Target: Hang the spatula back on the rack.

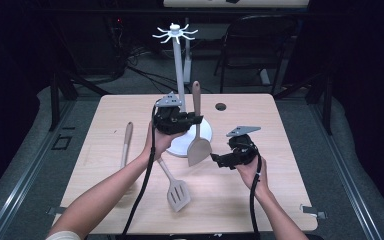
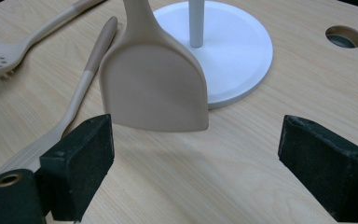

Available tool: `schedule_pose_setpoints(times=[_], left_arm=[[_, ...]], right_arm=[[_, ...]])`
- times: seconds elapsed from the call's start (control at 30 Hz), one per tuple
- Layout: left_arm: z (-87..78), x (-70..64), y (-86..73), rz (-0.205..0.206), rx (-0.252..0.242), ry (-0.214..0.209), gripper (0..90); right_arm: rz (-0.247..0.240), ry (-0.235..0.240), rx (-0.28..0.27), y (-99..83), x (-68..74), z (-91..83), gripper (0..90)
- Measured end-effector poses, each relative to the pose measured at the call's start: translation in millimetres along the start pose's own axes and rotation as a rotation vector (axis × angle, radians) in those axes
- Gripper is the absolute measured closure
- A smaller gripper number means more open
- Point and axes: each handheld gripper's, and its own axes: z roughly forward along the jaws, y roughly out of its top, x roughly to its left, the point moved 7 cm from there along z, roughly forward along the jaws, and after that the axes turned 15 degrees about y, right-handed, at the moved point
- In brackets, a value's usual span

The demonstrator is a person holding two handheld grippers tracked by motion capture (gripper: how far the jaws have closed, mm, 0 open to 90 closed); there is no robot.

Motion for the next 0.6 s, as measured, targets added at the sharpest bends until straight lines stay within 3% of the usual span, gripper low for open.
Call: schedule_pose_setpoints(times=[0.6], left_arm=[[1.4,17.7,19.2,0.016,-0.014,0.035,77.0]], right_arm=[[0.004,0.017,0.039,-2.5,-0.2,4.6,9.5]])
